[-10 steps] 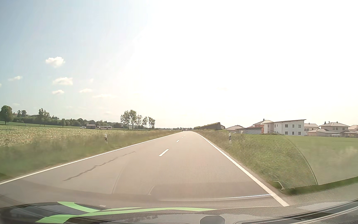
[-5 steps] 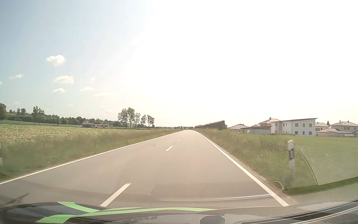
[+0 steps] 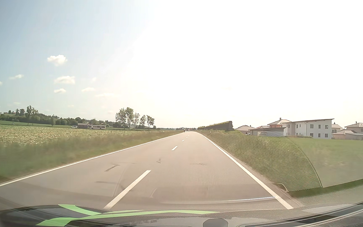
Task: Follow the waypoints while adhering to traffic rules and regulations
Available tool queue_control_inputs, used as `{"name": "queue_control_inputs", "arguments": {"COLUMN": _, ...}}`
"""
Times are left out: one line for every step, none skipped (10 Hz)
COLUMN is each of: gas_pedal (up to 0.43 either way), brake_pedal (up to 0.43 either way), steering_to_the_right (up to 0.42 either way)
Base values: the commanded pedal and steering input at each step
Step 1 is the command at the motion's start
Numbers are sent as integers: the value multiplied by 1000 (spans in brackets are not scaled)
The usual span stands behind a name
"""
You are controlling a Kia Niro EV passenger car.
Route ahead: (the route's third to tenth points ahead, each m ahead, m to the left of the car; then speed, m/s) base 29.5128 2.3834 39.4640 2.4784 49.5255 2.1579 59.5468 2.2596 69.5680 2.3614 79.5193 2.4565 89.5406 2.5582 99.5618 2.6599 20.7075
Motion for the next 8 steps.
{"name": "queue_control_inputs", "arguments": {"gas_pedal": 118, "brake_pedal": 0, "steering_to_the_right": 1}}
{"name": "queue_control_inputs", "arguments": {"gas_pedal": 118, "brake_pedal": 0, "steering_to_the_right": 1}}
{"name": "queue_control_inputs", "arguments": {"gas_pedal": 118, "brake_pedal": 0, "steering_to_the_right": 1}}
{"name": "queue_control_inputs", "arguments": {"gas_pedal": 118, "brake_pedal": 0, "steering_to_the_right": 0}}
{"name": "queue_control_inputs", "arguments": {"gas_pedal": 118, "brake_pedal": 0, "steering_to_the_right": -1}}
{"name": "queue_control_inputs", "arguments": {"gas_pedal": 118, "brake_pedal": 0, "steering_to_the_right": -1}}
{"name": "queue_control_inputs", "arguments": {"gas_pedal": 118, "brake_pedal": 0, "steering_to_the_right": -1}}
{"name": "queue_control_inputs", "arguments": {"gas_pedal": 118, "brake_pedal": 0, "steering_to_the_right": -1}}
